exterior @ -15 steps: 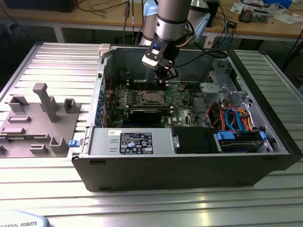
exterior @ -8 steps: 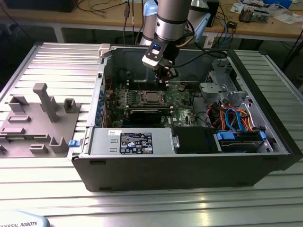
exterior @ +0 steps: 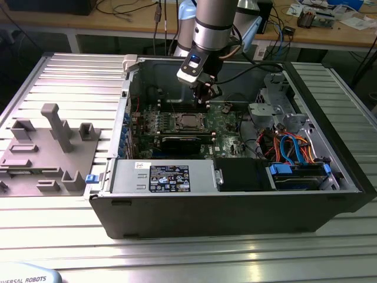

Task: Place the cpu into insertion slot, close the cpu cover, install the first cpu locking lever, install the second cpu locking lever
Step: 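Install the first cpu locking lever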

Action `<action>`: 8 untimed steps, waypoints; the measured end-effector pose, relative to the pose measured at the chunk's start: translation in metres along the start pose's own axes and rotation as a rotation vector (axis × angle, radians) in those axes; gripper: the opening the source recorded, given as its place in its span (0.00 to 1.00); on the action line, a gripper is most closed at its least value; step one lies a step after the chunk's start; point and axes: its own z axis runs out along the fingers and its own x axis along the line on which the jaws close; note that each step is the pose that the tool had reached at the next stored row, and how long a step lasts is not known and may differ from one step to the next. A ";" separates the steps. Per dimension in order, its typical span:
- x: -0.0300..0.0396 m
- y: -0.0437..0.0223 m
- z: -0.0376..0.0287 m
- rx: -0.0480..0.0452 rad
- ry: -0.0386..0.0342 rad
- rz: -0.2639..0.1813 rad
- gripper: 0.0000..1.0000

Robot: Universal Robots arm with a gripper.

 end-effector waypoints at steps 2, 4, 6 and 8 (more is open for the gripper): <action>0.0000 0.0000 0.0000 0.0000 0.0000 0.000 0.11; 0.0000 0.0000 0.0000 0.0000 0.0000 -0.001 0.11; 0.0000 0.0000 0.0000 0.0001 -0.0001 -0.004 0.11; 0.0000 0.0000 0.0000 0.0002 -0.0002 -0.010 0.11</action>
